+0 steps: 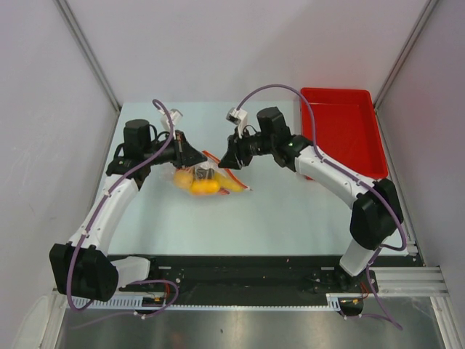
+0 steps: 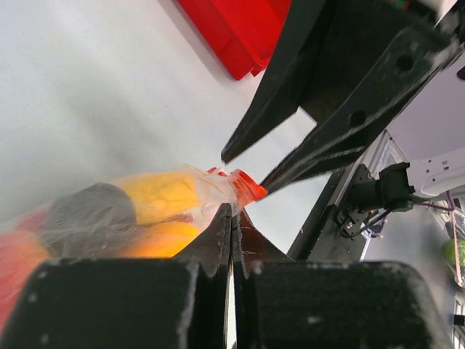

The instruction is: Open the zip-top bag and remove the fake food

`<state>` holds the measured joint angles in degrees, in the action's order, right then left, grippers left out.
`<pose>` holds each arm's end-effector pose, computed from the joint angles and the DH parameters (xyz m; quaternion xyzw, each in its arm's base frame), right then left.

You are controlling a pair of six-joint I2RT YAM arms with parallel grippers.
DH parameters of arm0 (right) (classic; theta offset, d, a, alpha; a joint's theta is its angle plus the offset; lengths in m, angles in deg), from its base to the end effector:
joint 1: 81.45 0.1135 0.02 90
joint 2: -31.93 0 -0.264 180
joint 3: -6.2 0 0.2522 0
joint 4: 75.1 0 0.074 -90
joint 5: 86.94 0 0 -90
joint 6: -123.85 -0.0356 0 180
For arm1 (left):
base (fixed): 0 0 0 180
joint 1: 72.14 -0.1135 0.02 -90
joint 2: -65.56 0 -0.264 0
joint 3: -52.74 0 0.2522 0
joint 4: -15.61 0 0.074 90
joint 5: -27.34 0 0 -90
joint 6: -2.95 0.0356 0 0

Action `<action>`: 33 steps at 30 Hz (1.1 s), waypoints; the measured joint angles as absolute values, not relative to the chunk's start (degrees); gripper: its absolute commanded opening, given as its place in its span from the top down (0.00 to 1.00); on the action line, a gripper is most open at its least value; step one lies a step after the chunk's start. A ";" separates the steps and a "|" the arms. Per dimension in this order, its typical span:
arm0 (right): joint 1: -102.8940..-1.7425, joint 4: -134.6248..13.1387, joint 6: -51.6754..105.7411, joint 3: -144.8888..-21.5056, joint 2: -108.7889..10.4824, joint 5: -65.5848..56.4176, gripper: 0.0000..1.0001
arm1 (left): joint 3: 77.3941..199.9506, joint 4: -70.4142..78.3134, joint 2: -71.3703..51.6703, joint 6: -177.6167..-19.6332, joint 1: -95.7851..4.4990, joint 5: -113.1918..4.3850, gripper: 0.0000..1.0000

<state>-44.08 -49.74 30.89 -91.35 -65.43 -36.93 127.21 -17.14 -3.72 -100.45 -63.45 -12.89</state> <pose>0.3022 0.2596 0.3331 -0.4097 0.7036 0.4446 0.3734 0.2566 -0.0667 0.3384 0.1860 0.7841 -0.4433 0.3925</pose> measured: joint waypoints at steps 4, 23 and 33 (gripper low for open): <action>-43.10 -50.71 30.89 -88.88 -65.43 -37.17 0.57 | 127.21 -15.59 -3.74 -101.63 -63.48 -12.67 1.00; -46.33 -50.75 31.28 -86.17 -62.70 -36.69 0.47 | 127.21 -14.60 -4.66 -102.88 -63.45 -10.96 1.00; -47.10 -50.66 31.48 -87.05 -61.83 -37.00 0.56 | 127.21 -15.19 -5.12 -102.36 -63.45 -9.63 1.00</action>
